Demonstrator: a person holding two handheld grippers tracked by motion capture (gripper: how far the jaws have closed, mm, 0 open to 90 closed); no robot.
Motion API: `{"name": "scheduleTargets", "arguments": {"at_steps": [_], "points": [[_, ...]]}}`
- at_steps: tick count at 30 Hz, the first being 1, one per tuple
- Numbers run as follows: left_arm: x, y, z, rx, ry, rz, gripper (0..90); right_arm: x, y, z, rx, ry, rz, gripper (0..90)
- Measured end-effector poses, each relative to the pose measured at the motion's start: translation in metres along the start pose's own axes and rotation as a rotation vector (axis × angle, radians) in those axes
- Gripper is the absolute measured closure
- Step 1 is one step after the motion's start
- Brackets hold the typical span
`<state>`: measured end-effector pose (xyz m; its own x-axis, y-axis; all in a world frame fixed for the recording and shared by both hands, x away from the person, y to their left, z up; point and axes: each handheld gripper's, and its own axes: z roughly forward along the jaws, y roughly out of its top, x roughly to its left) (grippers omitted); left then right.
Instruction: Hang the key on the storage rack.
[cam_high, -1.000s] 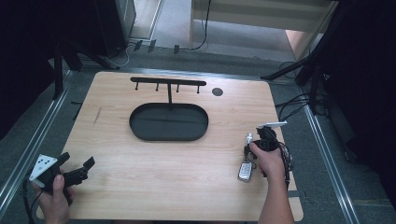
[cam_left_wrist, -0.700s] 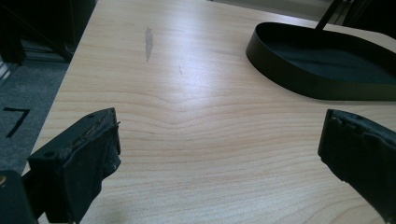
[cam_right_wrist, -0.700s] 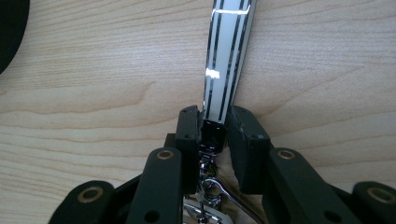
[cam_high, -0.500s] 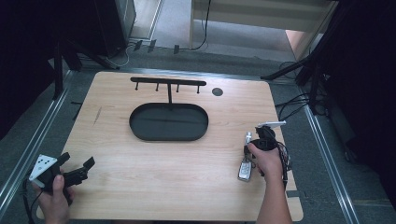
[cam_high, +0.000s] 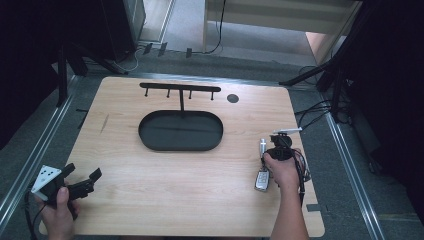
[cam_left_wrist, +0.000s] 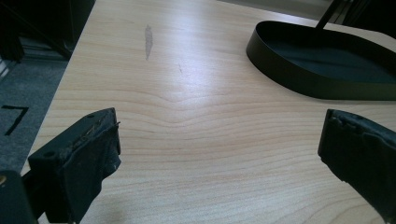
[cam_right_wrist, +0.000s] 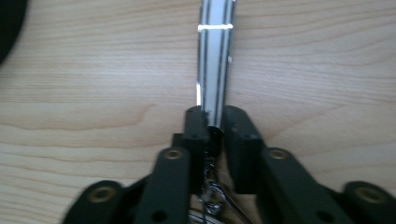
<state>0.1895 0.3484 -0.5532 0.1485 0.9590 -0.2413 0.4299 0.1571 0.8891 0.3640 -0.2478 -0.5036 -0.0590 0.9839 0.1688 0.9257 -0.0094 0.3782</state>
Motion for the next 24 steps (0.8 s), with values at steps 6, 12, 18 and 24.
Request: {"name": "scheduleTargets", "arguments": {"at_steps": [6, 12, 18, 24], "points": [[0.0, 0.0, 0.0, 0.001, -0.001, -0.003, 0.0, -0.004, 0.003, 0.004, -0.058, 0.013, 0.007, 58.3], [0.0, 0.0, 0.0, 0.003, -0.002, -0.004, 0.0, 0.0, 0.006, 0.013, -0.076, 0.018, -0.008, 64.2], [0.001, 0.0, 0.001, 0.007, -0.003, -0.003, 0.0, 0.005, 0.007, 0.013, -0.108, -0.007, -0.026, 75.1], [0.001, 0.0, 0.001, 0.007, -0.003, -0.005, 0.0, 0.011, 0.005, 0.007, -0.134, -0.025, -0.1, 89.8]]}}
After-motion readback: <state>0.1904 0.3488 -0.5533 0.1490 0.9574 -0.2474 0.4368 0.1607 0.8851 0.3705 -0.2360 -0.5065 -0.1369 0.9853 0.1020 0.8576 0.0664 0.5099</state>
